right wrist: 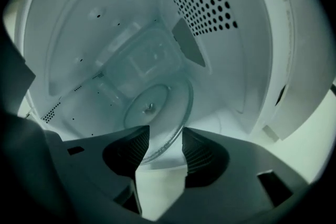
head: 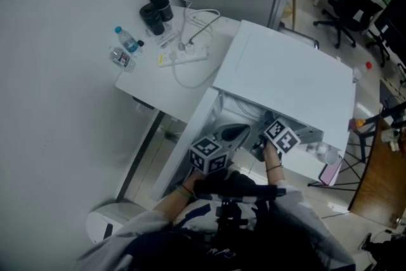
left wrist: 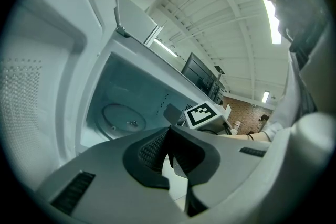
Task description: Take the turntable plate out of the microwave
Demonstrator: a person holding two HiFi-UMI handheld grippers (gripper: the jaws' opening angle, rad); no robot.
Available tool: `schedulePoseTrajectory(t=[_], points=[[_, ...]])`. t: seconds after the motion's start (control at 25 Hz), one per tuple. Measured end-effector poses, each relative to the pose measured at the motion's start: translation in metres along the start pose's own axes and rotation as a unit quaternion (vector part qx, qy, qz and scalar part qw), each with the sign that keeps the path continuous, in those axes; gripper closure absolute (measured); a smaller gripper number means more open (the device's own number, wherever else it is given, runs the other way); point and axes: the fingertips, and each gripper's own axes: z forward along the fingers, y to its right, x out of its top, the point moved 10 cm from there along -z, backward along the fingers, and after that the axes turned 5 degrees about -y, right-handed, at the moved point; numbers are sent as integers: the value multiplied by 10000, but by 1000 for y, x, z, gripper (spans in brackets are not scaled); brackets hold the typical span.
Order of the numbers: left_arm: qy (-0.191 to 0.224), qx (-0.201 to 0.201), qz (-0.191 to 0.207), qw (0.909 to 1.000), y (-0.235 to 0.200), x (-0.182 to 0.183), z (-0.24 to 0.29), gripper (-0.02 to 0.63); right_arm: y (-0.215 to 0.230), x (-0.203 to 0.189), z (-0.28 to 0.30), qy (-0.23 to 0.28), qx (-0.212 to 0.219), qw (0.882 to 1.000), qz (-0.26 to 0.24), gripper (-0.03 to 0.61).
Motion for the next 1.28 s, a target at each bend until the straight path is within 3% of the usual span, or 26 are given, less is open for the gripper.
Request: schedulePoseTrajectory(t=[0.12,0.36,0.52,0.56,0.68,0.8,1.08,1.28], points=[[0,7,-15,10000,0,-2,0,614,1,3,0,18,14,9994,354,385],[-19,52,20,10000,-1,-2,-1,614,7,0,-5,45,218,9995,224,385],[58,67,-85,9999,-2,-3,1,614,8,4,1,227,441,9968,633,385],[80,66,-122,9999,-3,-4,2,614,11,6,2,184,549,9948,834,401],[131,78,-188,9997,-6,-5,4,614,25,6,0,33,926,9822,1632,525],[167,94,-330,9993,-9,-9,7,614,32,3,0,-28,1252,9731,1932,532],[123,121,-665,9976,-8,-14,8,614,37,-15,-5,-212,1468,9607,2345,540],[64,133,-886,9960,-9,-21,8,614,36,-23,-9,-218,1617,9591,2312,543]])
